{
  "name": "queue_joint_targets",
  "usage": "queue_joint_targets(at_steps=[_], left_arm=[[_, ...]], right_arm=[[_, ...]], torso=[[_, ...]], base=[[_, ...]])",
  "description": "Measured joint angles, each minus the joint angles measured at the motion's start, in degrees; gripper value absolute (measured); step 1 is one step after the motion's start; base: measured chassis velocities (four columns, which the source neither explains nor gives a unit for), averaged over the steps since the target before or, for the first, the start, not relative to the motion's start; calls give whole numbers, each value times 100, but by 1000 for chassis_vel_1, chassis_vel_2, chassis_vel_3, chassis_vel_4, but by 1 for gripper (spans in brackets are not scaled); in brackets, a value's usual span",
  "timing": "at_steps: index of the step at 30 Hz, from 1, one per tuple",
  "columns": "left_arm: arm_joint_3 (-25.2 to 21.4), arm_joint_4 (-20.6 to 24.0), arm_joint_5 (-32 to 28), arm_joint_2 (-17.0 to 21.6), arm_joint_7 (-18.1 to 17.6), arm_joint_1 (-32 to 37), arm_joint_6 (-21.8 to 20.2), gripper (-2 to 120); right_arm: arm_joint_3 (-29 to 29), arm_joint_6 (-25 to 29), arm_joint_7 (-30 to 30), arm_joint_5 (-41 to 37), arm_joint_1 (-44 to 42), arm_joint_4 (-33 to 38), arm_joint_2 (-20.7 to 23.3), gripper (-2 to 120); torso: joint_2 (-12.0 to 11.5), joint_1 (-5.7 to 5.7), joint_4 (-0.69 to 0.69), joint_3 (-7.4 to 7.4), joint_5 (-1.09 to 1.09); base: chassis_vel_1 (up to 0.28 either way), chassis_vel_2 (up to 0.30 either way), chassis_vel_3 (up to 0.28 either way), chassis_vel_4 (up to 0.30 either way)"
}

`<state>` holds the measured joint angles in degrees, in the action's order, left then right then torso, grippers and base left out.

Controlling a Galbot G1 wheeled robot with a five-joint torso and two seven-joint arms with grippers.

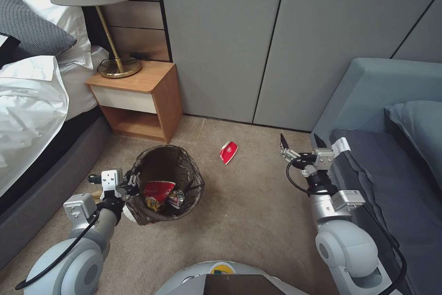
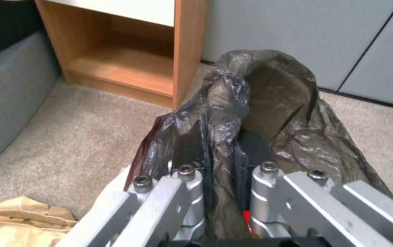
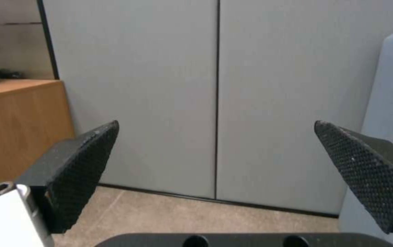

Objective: Pick up the trash bin, then pick up the garbage from the floor and place it into the trash bin.

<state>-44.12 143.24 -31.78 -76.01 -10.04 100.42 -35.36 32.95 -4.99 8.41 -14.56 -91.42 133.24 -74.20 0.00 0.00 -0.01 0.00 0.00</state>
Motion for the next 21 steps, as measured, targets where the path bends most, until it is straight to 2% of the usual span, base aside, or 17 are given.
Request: queue_joint_targets(at_steps=[11,21], left_arm=[[-8,0,73,-86,-21,-27,2,8],[-6,0,73,-86,-16,-37,21,8]], right_arm=[[25,20,25,120,-86,-1,-82,100],[9,43,16,170,-114,17,-105,100]], torso=[[0,-1,1,-1,0],[0,0,1,0,0]], base=[[-15,20,20,-21],[-133,135,123,-125]])
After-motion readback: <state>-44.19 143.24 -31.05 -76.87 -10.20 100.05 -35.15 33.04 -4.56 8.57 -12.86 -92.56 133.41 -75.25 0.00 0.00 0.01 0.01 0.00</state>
